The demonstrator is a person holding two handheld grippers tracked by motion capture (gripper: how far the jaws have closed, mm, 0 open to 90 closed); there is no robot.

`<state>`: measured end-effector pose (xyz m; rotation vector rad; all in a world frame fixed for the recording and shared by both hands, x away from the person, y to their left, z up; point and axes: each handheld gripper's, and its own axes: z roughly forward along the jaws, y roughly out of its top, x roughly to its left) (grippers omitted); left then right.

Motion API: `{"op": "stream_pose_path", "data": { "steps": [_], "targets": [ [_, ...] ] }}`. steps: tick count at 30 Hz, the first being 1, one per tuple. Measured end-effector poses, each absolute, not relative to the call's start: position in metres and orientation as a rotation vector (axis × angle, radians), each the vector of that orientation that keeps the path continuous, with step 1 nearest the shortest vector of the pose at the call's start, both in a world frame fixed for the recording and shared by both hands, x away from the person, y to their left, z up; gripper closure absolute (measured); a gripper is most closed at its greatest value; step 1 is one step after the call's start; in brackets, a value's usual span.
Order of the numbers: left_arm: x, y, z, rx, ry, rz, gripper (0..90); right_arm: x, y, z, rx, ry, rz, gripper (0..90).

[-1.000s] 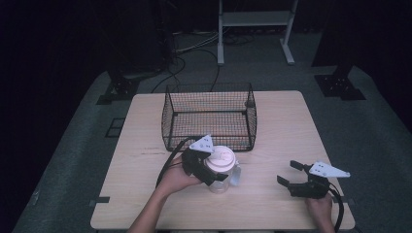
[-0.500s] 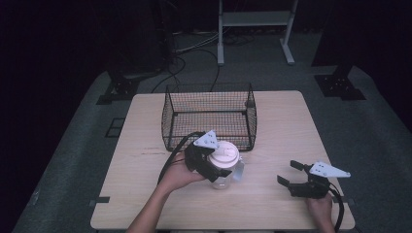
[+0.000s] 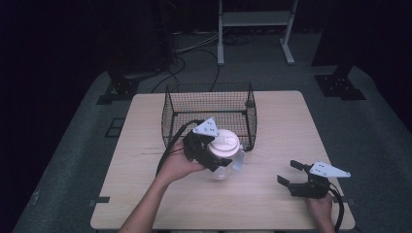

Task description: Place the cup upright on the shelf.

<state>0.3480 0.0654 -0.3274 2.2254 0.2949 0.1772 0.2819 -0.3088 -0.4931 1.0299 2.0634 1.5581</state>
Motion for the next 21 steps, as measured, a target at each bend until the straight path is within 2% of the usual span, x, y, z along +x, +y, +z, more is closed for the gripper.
{"op": "stream_pose_path", "data": {
  "steps": [21],
  "targets": [
    [0.376, 0.063, -0.267, 2.244, 0.331, 0.226, 5.6, 0.282, -0.309, -0.493, 1.030, 2.060, 1.563, 12.8]
  ]
}}
